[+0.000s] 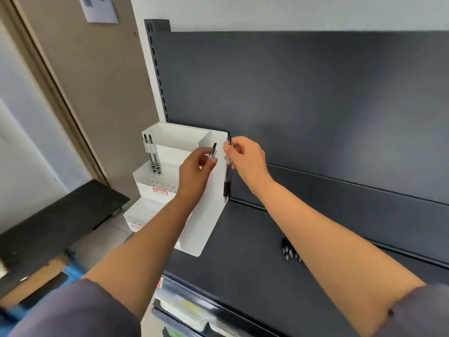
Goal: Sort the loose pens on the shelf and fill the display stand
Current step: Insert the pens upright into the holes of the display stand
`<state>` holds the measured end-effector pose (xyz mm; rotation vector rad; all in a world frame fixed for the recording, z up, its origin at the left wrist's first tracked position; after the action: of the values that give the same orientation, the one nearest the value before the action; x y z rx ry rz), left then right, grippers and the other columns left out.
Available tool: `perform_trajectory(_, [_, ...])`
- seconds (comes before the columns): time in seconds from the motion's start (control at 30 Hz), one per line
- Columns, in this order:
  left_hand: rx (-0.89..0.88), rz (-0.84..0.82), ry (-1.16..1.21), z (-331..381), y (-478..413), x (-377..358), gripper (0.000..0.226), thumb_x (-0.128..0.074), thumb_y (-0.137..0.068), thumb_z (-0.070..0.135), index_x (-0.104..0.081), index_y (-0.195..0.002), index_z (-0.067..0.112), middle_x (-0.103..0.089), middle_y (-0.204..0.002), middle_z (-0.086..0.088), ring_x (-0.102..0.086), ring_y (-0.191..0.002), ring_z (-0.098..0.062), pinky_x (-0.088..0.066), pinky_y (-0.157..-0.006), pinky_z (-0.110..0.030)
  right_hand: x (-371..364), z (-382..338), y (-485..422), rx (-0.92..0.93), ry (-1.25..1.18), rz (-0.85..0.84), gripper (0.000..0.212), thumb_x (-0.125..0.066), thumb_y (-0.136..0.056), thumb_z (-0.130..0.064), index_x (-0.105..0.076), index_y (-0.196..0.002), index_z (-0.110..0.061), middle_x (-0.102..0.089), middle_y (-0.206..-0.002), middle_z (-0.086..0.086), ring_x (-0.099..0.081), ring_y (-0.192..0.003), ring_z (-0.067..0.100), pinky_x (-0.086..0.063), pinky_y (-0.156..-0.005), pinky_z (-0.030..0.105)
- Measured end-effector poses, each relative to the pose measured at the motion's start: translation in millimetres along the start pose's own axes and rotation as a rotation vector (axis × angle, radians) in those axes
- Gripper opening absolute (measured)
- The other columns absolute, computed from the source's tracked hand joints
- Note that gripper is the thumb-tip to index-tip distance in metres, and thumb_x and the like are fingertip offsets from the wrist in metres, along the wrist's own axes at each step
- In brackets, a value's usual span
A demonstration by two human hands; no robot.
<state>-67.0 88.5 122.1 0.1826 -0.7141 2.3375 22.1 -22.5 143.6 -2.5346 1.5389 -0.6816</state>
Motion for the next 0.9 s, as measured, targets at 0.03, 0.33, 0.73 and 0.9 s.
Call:
perform_trajectory(0.03, [-0.018,0.019,-0.019,-1.1,-5.9,11.6,0.022,-0.059,-0.090,0.017,-0.060,-0.111,0.014,-0.058,-0.081,0.008,-0.056,-0.078,-0.008,-0.041,-0.071,-0.007,-9.4,-8.1,-3.5,0.015,0.010,-0.008,0.016,-0.057,-0.091,-0.027,-0.064,-0.090,-0.013,-0.065,-0.078,0.001,-0.058,-0.068,0.016,-0.050,-0.066,0.031])
perform_trajectory(0.33, [-0.077,0.076,-0.104,-39.1,-90.0,112.6,0.033,-0.059,-0.089,0.011,-0.053,-0.122,0.014,-0.059,-0.078,0.003,-0.058,-0.078,-0.018,-0.047,-0.076,-0.029,-103.3,-53.0,-47.4,0.081,0.036,-0.040,0.024,-0.056,-0.091,-0.018,-0.059,-0.080,0.003,-0.063,-0.066,0.007,-0.067,-0.061,0.023,-0.058,-0.068,0.044])
perform_trajectory(0.73, [-0.256,-0.195,-0.193,-89.9,-145.1,111.4,0.040,-0.060,-0.088,0.011,-0.052,-0.126,0.024,-0.061,-0.087,0.003,-0.062,-0.086,-0.016,-0.047,-0.083,-0.029,-153.8,-44.7,-84.9,-0.001,0.216,0.113,0.014,-0.057,-0.090,-0.028,-0.062,-0.088,-0.014,-0.067,-0.078,0.000,-0.067,-0.075,0.023,-0.056,-0.074,0.046])
perform_trajectory(0.9, [-0.293,-0.234,-0.203,-91.3,-147.1,113.7,0.043,-0.058,-0.090,0.011,-0.048,-0.131,0.021,-0.058,-0.087,0.003,-0.061,-0.090,-0.020,-0.049,-0.083,-0.033,-159.7,-40.3,-88.9,-0.020,0.247,0.134,0.014,-0.057,-0.090,-0.028,-0.062,-0.089,-0.015,-0.068,-0.078,0.000,-0.067,-0.075,0.022,-0.056,-0.074,0.046])
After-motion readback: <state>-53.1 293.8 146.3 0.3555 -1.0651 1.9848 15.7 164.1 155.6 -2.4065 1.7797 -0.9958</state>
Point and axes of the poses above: each hand's wrist, its own y-axis away from the middle knuckle, its own x-axis out of the back of the hand, z = x × y, the point moved 5 cm from there along -y, towards the middle knuckle
